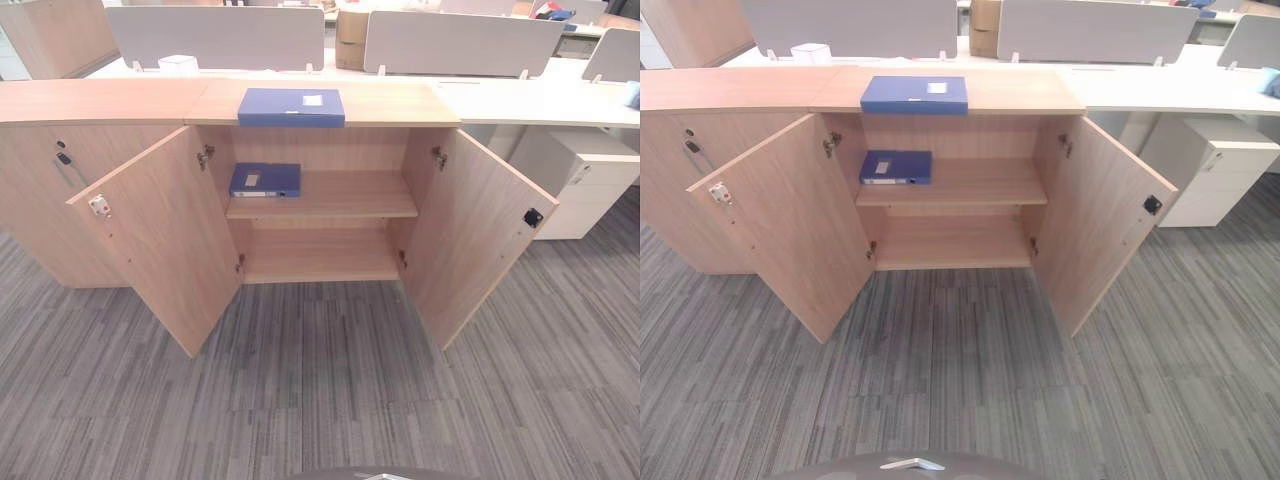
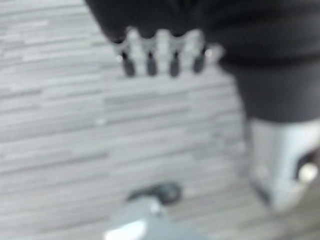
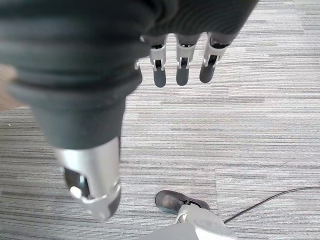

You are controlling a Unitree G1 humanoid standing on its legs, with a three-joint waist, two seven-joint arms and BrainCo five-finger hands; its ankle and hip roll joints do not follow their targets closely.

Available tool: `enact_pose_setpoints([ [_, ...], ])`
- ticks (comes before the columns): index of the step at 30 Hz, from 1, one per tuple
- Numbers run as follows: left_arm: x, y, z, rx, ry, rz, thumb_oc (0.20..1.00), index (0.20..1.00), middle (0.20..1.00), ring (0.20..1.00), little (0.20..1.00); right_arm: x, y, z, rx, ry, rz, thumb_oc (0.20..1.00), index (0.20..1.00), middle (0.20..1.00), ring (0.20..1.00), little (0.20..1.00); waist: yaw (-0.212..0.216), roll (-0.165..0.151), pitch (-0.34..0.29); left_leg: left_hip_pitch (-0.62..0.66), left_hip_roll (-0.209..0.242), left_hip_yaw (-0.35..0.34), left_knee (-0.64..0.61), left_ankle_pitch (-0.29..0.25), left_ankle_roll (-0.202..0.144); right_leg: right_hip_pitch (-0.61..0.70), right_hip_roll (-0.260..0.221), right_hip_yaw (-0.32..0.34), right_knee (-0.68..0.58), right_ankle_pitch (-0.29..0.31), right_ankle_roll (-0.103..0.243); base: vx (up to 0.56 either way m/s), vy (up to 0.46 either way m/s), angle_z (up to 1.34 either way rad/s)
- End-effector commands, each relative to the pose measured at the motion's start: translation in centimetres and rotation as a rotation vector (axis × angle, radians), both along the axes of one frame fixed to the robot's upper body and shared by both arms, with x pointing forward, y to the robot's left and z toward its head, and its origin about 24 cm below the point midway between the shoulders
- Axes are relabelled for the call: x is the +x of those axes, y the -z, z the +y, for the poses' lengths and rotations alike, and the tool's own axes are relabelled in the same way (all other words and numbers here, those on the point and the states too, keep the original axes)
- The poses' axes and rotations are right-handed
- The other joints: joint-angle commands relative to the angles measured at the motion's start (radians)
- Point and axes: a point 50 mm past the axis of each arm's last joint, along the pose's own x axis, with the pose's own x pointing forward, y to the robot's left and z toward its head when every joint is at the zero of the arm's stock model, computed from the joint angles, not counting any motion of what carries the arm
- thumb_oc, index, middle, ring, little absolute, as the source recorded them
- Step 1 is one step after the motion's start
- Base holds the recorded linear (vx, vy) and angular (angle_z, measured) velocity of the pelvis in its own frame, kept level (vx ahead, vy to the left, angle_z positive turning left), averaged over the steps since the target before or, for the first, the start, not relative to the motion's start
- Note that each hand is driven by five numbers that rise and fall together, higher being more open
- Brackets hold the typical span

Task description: Put the empty folder in the office cabinet

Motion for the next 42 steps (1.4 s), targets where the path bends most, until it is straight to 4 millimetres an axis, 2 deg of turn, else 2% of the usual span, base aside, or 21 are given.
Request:
enact_pose_setpoints([
  [1,1.44,0.00,-0.29,0.000,-0.004,-0.005,1.000,1.000,1.000,1.000,1.000,1.57,-0.23,-0.55,-0.022,-0.068,-0.010,1.000,1.000,1.000,1.000,1.000,-0.007,0.009,0.026,0.041,0.052,0.022,0.000,-0.107,-0.061,0.019,-0.057,-0.005,0.000,-0.027,0.098,0.00,0.000,0.00],
  [8,0.82,0.08,-0.36,-0.002,-0.004,0.018,1.000,1.000,1.000,1.000,1.000,1.52,-0.19,-0.36,-0.017,-0.079,-0.008,1.000,1.000,1.000,1.000,1.000,-0.007,0.008,0.026,0.040,0.052,0.024,0.000,-0.107,-0.062,0.019,-0.057,-0.003,0.000,-0.027,0.097,0.00,0.000,0.00],
  [42,0.99,0.10,-0.55,-0.014,-0.012,0.014,1.000,1.000,1.000,1.000,1.000,1.42,-0.07,0.27,0.002,-0.102,-0.009,1.000,1.000,1.000,1.000,1.000,-0.011,0.005,0.033,0.047,0.059,0.030,0.000,-0.108,-0.067,0.021,-0.054,-0.006,0.000,-0.029,0.094,0.00,-0.003,0.00],
])
